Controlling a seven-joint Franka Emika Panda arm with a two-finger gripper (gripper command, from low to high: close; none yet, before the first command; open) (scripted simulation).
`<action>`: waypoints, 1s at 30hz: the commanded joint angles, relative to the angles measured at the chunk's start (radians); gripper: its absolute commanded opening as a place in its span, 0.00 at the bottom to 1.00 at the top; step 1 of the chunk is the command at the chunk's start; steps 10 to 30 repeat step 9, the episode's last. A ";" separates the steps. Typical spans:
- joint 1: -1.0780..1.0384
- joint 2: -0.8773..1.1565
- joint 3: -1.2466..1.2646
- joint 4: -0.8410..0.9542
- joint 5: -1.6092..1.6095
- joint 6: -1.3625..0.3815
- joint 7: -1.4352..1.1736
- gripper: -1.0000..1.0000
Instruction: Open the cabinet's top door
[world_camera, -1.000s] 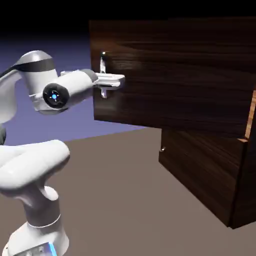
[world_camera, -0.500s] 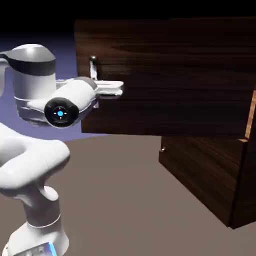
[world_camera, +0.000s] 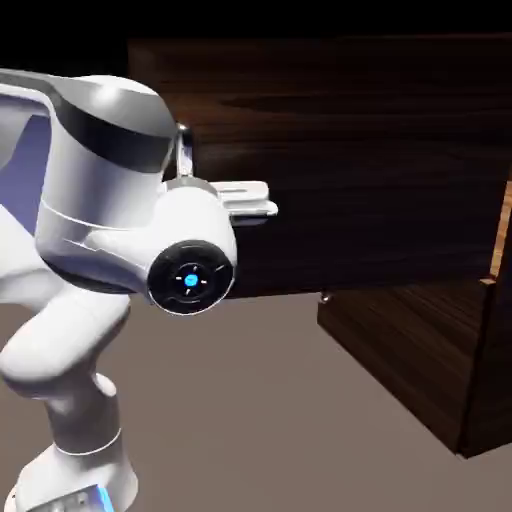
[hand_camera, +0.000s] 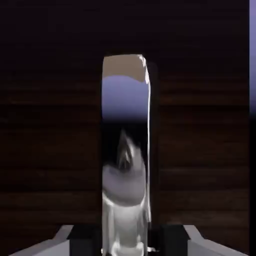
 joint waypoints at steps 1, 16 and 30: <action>0.023 0.036 -0.025 0.035 -0.015 -0.027 -0.020 0.00; 0.185 0.326 -0.219 0.310 -0.105 -0.250 -0.211 0.00; 0.185 0.326 -0.219 0.310 -0.105 -0.250 -0.211 0.00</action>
